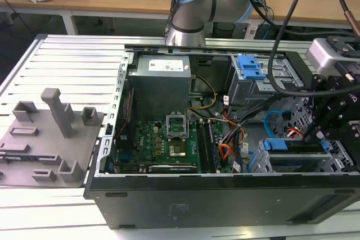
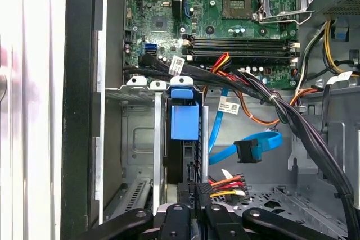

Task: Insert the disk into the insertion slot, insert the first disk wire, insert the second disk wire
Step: 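Insert the first disk wire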

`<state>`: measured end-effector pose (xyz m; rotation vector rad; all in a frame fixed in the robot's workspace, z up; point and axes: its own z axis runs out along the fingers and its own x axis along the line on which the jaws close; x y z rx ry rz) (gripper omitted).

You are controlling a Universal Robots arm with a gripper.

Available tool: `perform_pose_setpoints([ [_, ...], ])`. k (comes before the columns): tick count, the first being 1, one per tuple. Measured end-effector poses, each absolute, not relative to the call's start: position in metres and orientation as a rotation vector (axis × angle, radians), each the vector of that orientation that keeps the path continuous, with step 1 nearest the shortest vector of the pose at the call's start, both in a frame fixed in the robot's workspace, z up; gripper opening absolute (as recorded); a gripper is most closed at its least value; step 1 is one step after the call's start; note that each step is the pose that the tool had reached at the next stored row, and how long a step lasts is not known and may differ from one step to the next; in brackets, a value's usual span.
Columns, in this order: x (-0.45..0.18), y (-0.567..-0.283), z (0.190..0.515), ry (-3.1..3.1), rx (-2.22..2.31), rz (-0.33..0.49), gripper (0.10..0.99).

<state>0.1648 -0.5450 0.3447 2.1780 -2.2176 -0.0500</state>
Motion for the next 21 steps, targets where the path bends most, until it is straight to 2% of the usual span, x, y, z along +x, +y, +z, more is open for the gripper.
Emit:
perform_pose_setpoints([
  [21,0.1678,-0.5453,0.3368,-2.221,2.181,-0.061,0.173],
])
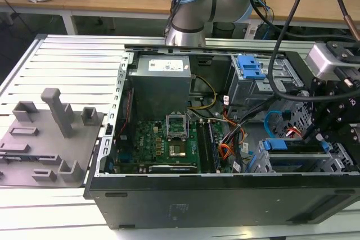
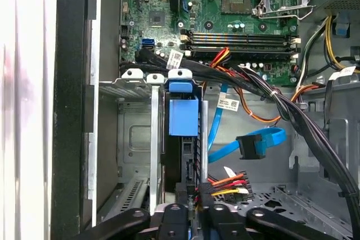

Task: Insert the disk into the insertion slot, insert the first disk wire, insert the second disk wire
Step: 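Insert the first disk wire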

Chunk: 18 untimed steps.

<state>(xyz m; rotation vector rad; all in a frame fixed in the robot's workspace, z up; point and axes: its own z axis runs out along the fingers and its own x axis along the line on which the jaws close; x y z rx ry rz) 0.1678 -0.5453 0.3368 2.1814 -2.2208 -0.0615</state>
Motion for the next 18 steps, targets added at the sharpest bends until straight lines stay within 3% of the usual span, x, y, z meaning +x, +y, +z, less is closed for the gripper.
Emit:
perform_pose_setpoints([
  [1,0.168,-0.545,0.337,-2.221,2.181,-0.061,0.239],
  [7,0.168,-0.544,0.360,-2.220,2.181,-0.060,0.239],
  [11,0.168,-0.544,0.375,-2.221,2.181,-0.059,0.106],
  [18,0.166,-0.544,0.376,-2.221,2.181,-0.059,0.106],
])
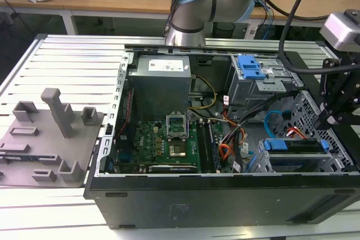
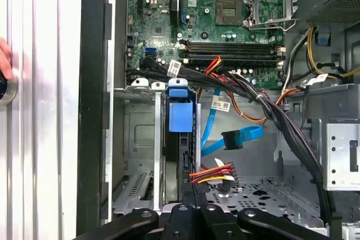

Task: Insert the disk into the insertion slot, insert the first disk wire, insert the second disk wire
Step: 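Insert the first disk wire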

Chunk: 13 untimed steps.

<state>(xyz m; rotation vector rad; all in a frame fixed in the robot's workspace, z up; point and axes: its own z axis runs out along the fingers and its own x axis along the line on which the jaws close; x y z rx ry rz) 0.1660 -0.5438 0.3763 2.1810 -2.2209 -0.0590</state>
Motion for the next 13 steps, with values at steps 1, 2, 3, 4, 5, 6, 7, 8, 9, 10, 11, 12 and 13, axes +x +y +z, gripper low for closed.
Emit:
perform_pose_setpoints([
  [1,0.164,-0.544,0.376,-2.221,2.181,-0.059,0.106],
  [2,0.163,-0.544,0.376,-2.221,2.181,-0.059,0.106],
  [3,0.160,-0.544,0.376,-2.221,2.181,-0.059,0.106],
  [4,0.157,-0.544,0.376,-2.221,2.181,-0.059,0.106],
  [5,0.155,-0.544,0.376,-2.221,2.181,-0.059,0.106],
  [6,0.150,-0.544,0.376,-2.221,2.181,-0.059,0.106],
  [7,0.147,-0.544,0.376,-2.221,2.181,-0.059,0.106],
  [8,0.143,-0.544,0.376,-2.221,2.181,-0.059,0.106],
  [9,0.142,-0.544,0.376,-2.221,2.181,-0.060,0.106],
  [10,0.140,-0.544,0.376,-2.221,2.181,-0.059,0.106],
  [11,0.137,-0.544,0.376,-2.221,2.181,-0.059,0.106],
  [12,0.135,-0.544,0.376,-2.221,2.181,-0.060,0.106],
  [13,0.132,-0.544,0.376,-2.221,2.181,-0.059,0.106],
])
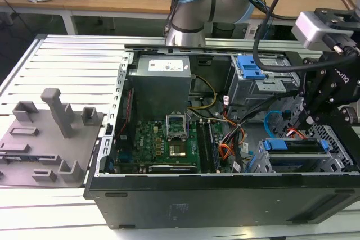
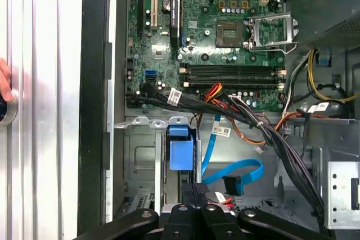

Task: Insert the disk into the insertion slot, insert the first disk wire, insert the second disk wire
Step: 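Insert the first disk wire, then insert the second disk wire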

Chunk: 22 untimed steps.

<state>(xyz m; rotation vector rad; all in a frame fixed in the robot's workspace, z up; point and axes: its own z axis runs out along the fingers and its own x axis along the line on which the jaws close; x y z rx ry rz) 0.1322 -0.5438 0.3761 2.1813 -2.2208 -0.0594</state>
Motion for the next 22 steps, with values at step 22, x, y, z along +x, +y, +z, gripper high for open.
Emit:
perform_pose_setpoints([
  [22,0.144,-0.539,0.375,-2.215,2.182,-0.065,0.302],
])
